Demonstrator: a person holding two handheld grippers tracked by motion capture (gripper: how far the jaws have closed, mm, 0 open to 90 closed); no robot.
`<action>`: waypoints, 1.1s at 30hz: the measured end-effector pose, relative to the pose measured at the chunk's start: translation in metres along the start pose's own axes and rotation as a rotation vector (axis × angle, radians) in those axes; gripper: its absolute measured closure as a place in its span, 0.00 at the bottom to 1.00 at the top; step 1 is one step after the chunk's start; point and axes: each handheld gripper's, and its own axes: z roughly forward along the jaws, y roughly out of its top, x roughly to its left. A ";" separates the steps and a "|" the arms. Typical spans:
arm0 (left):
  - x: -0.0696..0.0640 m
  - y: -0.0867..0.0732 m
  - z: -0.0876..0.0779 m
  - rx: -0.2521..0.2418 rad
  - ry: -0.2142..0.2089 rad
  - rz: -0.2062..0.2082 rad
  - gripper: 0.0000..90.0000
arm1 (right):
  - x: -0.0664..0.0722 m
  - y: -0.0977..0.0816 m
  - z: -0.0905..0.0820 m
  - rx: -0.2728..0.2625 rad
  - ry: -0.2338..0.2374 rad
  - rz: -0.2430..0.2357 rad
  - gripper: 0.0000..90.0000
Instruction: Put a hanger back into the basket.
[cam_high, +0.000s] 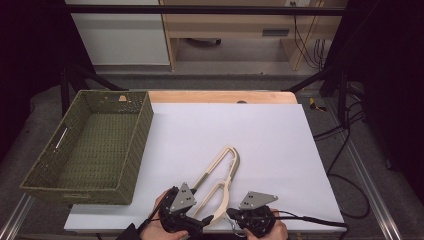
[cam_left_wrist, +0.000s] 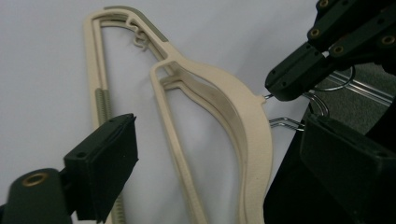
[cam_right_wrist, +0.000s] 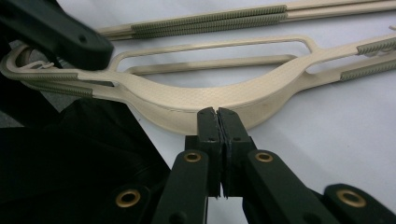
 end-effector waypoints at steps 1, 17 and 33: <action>-0.002 0.001 0.002 0.012 -0.005 0.003 0.15 | 0.000 0.001 0.000 -0.003 -0.003 0.002 0.99; -0.015 0.012 0.032 0.182 -0.015 0.075 0.49 | 0.000 0.020 -0.012 -0.009 -0.017 -0.032 0.99; -0.023 0.016 0.042 0.213 0.007 0.032 0.81 | 0.005 0.026 -0.013 -0.007 -0.040 -0.060 0.98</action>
